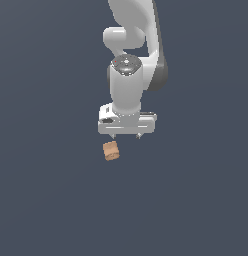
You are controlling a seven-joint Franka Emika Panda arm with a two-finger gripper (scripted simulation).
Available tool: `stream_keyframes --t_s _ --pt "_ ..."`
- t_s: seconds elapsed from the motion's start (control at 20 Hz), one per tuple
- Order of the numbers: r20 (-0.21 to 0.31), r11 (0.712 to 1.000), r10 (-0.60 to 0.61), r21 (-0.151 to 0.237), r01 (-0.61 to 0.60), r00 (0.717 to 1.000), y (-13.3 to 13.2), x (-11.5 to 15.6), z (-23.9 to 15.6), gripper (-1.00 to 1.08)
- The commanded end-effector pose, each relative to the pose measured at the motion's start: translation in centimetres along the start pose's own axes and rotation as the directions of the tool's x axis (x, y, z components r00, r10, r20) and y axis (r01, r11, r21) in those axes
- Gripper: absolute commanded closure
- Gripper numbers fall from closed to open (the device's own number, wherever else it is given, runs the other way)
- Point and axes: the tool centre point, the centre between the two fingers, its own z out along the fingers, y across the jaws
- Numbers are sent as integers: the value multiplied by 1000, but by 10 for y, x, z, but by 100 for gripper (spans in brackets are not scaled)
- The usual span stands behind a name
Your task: Pick up the object and move it to a goal position.
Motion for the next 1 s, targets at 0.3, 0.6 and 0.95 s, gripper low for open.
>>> stream_keyframes --t_s 0.3,0.6,0.95 --pt "-21 1000 -3 -21 2 1000 7 6 -12 -92" --pt "-33 999 -3 -33 1 999 10 9 -21 -92" --pt "-26 999 -31 -32 30 999 17 7 -8 -92"
